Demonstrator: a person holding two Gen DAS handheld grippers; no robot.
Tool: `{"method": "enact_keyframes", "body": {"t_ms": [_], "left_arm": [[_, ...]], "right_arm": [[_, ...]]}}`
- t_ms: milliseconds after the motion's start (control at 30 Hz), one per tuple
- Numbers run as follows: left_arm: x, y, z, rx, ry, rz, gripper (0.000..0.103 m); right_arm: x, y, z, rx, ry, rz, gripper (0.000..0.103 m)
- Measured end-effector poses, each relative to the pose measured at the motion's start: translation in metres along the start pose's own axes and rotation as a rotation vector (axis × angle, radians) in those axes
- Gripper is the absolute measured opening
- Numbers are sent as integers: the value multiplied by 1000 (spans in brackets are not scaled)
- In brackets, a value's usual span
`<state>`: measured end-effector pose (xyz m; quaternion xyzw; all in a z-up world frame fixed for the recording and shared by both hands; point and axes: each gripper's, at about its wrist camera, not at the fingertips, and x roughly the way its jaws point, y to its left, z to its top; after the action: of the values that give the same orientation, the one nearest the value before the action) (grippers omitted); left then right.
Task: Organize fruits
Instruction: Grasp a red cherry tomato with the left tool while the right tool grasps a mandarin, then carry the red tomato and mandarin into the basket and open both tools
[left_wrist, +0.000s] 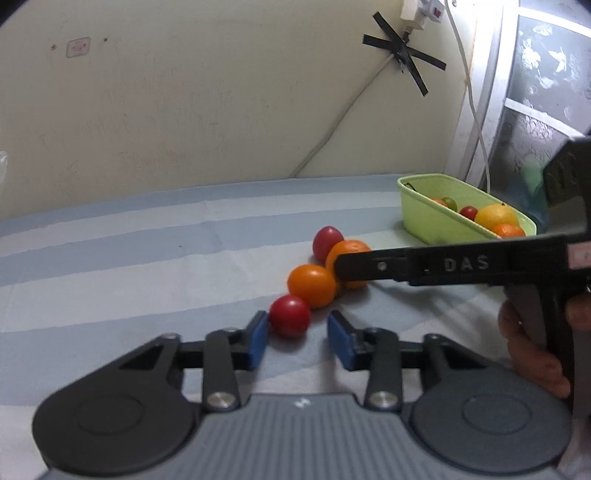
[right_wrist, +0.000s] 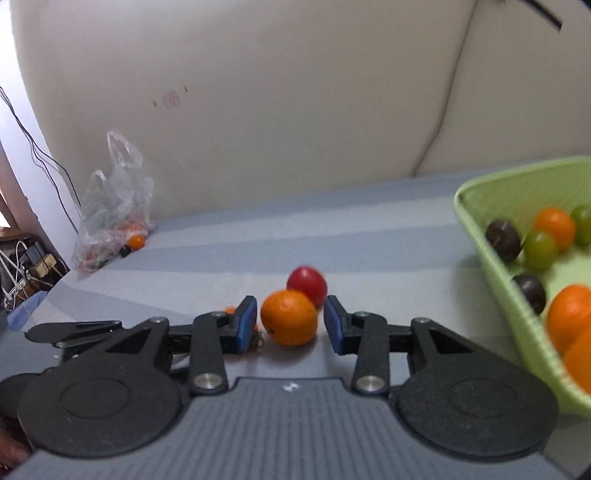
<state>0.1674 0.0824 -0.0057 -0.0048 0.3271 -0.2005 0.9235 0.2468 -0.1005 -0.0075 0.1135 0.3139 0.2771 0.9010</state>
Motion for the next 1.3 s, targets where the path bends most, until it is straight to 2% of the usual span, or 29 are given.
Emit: {"method": "enact_keyframes", "body": {"t_ms": [33,233,433,600,767,900,1000,1167,1300], "left_arm": [[-2,1,-1,-8,-6,-5,25],[-30,-10,-18,-37,-15,-49,25],[-74,-49,-50,-31,-43,-137,25],[-92,-75,-74,-54,-37,-194,25],[-93,-93,-85,-23,-22,-173,26],[-94,-99,-93,3,-34,-122,26],[-95,-100,-95,11,-42,-111,28],[-97,-99,-94,12,-56,-89,49],[-98,-100,-93,20,-57,-83,52]], "right_arm": [[0,1,-1,-4,11,-1,37],[-42,10,-20,-32,-56,-20,36],[-110,18,-63,-91,-99,-9,36],[-147,28,-98,-145,-144,-48,36],[-156,31,-112,-165,-130,-71,36],[-153,30,-120,-167,-111,-95,37],[-155,31,-125,-181,-109,-104,39],[-154,34,-127,-206,-104,-121,39],[-152,35,-128,-211,-92,-125,40]]}}
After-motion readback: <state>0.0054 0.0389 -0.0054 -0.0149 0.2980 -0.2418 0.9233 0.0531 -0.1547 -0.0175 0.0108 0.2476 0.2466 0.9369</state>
